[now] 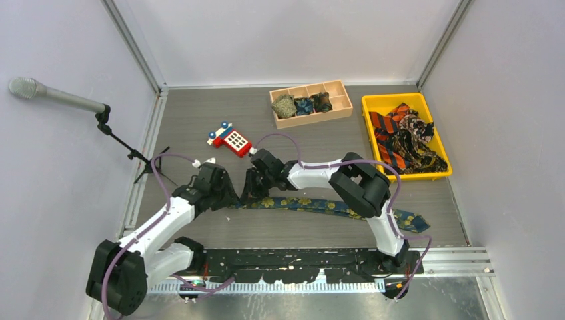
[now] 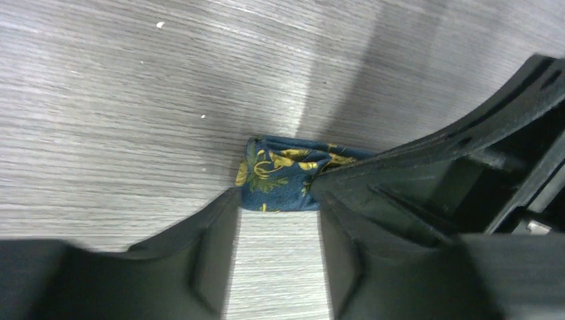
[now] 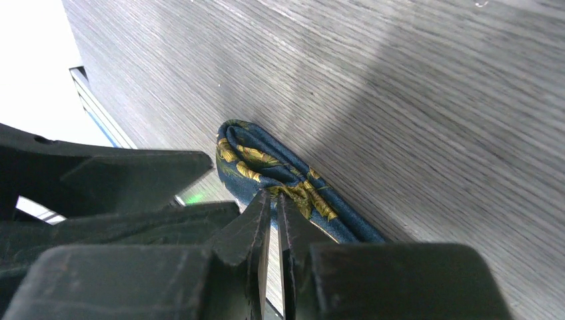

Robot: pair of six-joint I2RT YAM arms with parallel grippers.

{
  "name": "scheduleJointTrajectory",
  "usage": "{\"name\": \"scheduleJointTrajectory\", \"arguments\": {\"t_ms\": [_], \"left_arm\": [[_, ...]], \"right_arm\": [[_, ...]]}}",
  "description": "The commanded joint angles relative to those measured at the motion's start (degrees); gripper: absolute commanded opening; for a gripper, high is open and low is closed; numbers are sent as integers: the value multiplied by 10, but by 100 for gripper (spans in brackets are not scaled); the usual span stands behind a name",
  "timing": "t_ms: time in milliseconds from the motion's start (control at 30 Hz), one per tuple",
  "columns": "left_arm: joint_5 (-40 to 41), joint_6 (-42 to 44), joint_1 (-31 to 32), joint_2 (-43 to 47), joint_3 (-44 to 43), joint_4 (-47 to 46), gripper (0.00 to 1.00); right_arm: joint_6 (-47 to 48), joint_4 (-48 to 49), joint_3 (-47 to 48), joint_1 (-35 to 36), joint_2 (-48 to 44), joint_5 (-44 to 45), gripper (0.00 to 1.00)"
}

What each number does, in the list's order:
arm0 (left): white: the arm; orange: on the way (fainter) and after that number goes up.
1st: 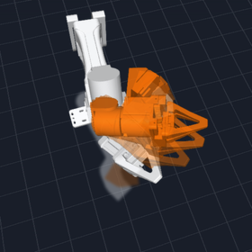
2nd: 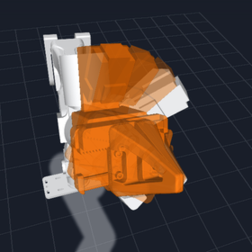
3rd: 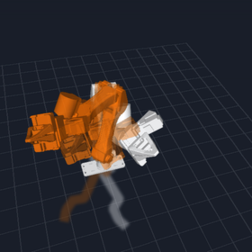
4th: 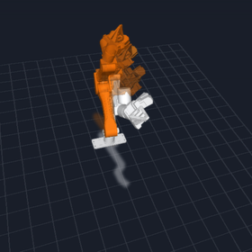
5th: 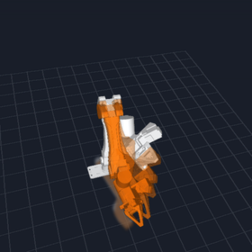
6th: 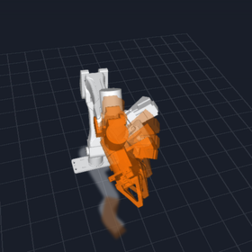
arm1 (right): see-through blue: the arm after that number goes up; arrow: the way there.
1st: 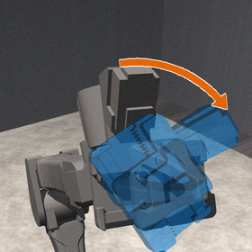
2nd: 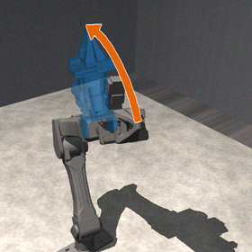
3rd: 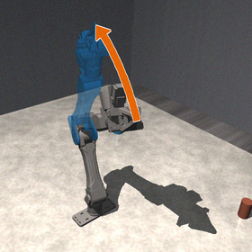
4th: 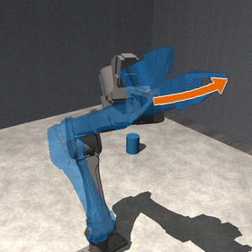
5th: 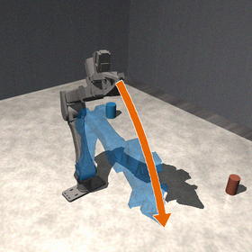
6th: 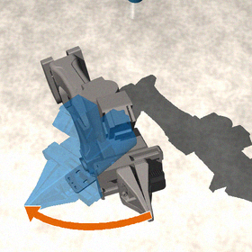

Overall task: Roll the ties
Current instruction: Roll the tie at the center of the board.

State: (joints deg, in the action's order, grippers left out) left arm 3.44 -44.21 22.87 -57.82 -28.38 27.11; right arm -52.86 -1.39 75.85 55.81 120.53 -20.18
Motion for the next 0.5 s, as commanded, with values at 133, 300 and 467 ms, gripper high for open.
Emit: {"name": "scheduleJointTrajectory", "arguments": {"t_ms": [133, 300, 467], "left_arm": [[56, 23, 0, 59, -27, 50, 83], [-12, 30, -23, 60, -1, 16, 83], [-115, 41, -72, 70, 38, -42, 72]], "right_arm": [[10, 4, -36, 1, -3, 15, 15], [9, 10, -47, 0, -5, 16, 15], [7, 12, -62, -1, -5, 13, 15]]}}
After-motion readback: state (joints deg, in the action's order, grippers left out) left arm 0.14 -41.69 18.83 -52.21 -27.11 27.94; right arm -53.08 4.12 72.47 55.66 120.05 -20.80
